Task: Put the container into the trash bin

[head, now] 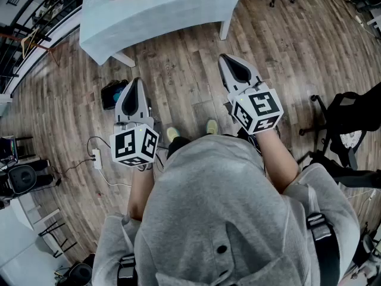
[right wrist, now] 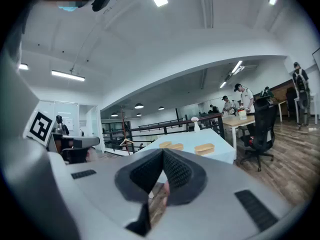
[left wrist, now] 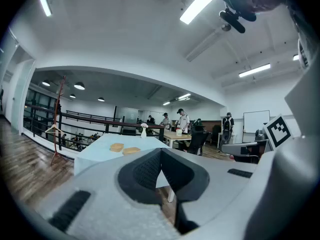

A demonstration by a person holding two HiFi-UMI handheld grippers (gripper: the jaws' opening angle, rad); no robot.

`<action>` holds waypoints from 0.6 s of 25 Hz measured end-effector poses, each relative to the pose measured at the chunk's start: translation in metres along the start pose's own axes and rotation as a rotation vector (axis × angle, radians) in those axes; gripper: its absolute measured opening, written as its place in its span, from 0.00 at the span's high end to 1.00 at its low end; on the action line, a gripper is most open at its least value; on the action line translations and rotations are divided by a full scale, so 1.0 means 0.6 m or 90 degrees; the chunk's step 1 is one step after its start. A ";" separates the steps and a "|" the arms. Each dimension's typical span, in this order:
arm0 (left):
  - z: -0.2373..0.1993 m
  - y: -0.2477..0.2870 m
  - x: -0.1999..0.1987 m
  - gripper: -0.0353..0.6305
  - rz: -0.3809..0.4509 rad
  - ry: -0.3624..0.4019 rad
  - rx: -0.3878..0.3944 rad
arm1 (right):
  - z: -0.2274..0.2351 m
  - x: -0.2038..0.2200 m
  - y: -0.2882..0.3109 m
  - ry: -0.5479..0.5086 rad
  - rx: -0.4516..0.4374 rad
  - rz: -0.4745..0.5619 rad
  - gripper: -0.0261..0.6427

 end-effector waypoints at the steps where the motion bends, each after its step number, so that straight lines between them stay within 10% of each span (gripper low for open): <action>1: 0.004 0.009 -0.001 0.92 -0.001 0.006 0.000 | 0.008 0.000 0.002 -0.004 0.002 -0.001 0.92; 15: 0.005 0.094 0.001 0.92 -0.008 0.000 0.002 | 0.059 0.008 0.078 0.008 -0.009 -0.024 0.92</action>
Point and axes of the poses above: the fingertips, and each gripper's own axes: y forward along the fingers, z to its right, x out of its underside, the point moved 7 cm from there along -y, backward along the fingers, and after that the axes turned 3 degrees about y, right-handed, at the moved point
